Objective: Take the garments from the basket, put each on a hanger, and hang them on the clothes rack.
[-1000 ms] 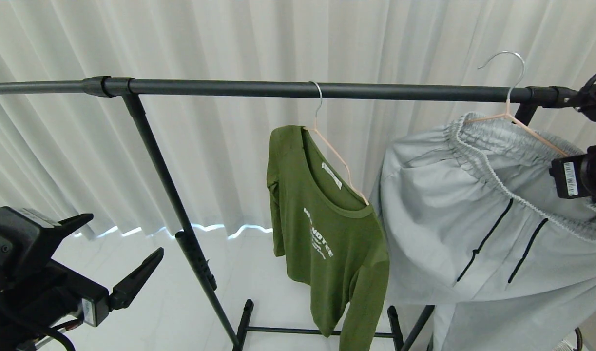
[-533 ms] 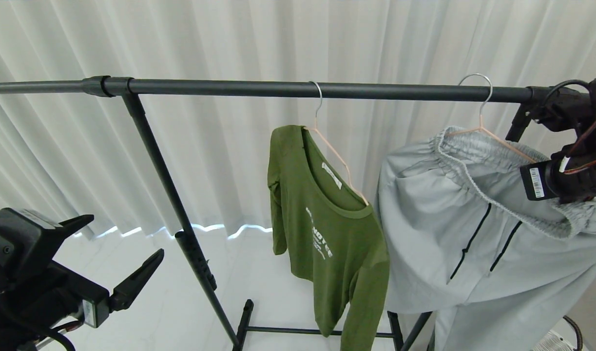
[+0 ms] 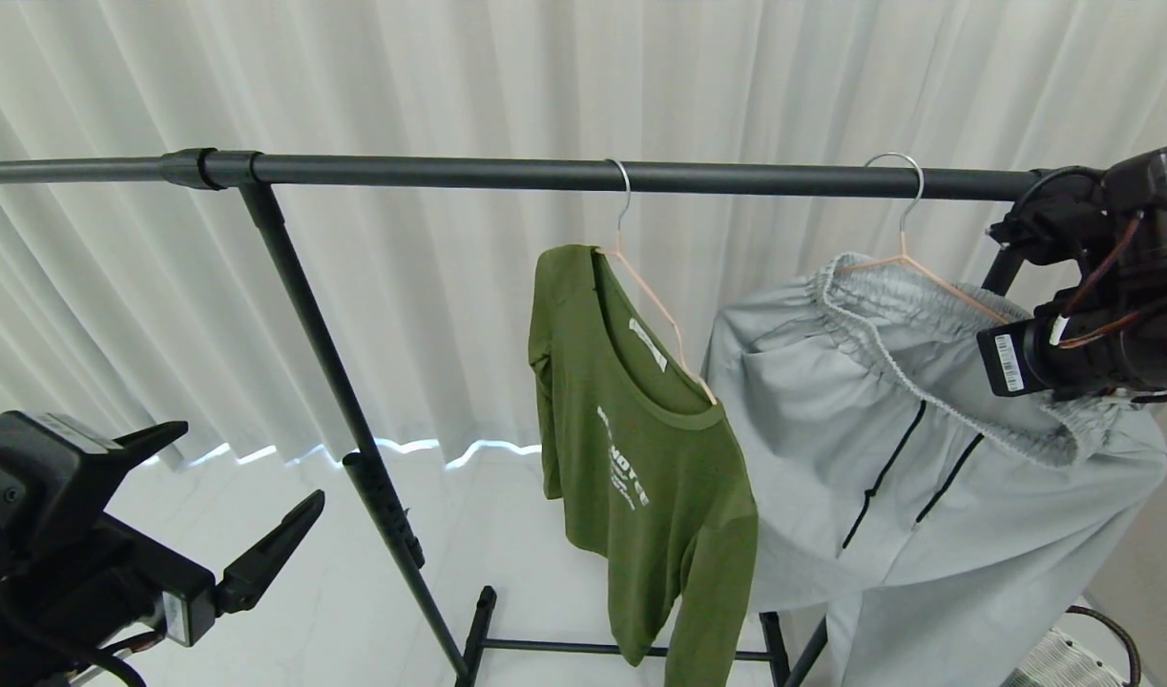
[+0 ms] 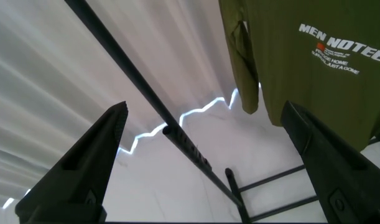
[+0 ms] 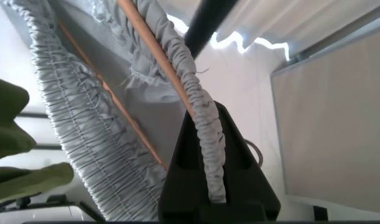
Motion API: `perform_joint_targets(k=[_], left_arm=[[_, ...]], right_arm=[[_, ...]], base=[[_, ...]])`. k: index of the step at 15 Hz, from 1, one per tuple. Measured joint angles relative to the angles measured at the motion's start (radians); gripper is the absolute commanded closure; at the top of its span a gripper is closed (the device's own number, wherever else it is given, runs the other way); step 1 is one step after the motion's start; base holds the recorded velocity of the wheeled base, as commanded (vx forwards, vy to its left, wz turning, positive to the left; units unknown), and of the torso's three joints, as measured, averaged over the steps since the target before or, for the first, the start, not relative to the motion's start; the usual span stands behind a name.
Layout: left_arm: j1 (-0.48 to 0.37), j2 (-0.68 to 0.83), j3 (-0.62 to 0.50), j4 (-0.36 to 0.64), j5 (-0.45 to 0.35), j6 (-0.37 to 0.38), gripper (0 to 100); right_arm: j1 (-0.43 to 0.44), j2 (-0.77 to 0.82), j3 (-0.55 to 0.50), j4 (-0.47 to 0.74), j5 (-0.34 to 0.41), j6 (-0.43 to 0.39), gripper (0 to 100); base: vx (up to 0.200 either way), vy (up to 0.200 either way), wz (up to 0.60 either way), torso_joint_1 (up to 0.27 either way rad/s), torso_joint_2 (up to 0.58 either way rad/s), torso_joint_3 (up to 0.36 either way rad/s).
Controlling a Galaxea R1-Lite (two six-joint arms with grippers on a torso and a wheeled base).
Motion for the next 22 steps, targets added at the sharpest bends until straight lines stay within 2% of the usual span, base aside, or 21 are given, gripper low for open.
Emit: perform_joint_targets(k=[1, 3, 5, 8, 12, 16, 18, 19, 22], left_arm=[[0.0, -0.001, 0.0, 0.0, 0.0, 0.0, 0], [0.002, -0.003, 0.0, 0.0, 0.001, -0.001, 0], [0.002, -0.005, -0.003, 0.0, 0.001, -0.001, 0], [0.005, -0.019, 0.003, 0.0, 0.001, -0.002, 0], [0.026, -0.061, 0.025, 0.0, 0.013, -0.004, 0], [0.072, -0.161, 0.108, 0.003, 0.079, -0.003, 0], [0.103, -0.248, 0.173, 0.015, 0.19, -0.008, 0], [0.123, -0.299, 0.195, 0.054, 0.239, -0.015, 0], [0.178, -0.468, 0.219, 0.246, 0.3, -0.027, 0]], right_arm=[[0.002, -0.001, 0.001, 0.003, -0.001, 0.002, 0], [0.004, -0.009, 0.005, -0.001, -0.01, 0.029, 0], [0.016, -0.036, 0.009, -0.003, -0.06, 0.061, 0], [0.029, -0.131, 0.04, -0.005, -0.085, 0.086, 0], [0.033, -0.363, 0.136, -0.005, -0.081, 0.083, 0], [0.032, -0.675, 0.33, 0.012, -0.062, 0.036, 0], [0.013, -0.851, 0.423, 0.103, -0.071, 0.006, 0], [-0.008, -0.943, 0.461, 0.19, -0.076, -0.005, 0], [-0.122, -1.155, 0.525, 0.49, -0.084, -0.016, 0]], base=[[0.0, 0.0, 0.0, 0.0, 0.0, 0.0], [0.0, 0.0, 0.0, 0.0, 0.0, 0.0], [0.0, 0.0, 0.0, 0.0, 0.0, 0.0], [0.0, 0.0, 0.0, 0.0, 0.0, 0.0], [0.0, 0.0, 0.0, 0.0, 0.0, 0.0], [0.0, 0.0, 0.0, 0.0, 0.0, 0.0], [0.0, 0.0, 0.0, 0.0, 0.0, 0.0], [0.0, 0.0, 0.0, 0.0, 0.0, 0.0], [0.0, 0.0, 0.0, 0.0, 0.0, 0.0]])
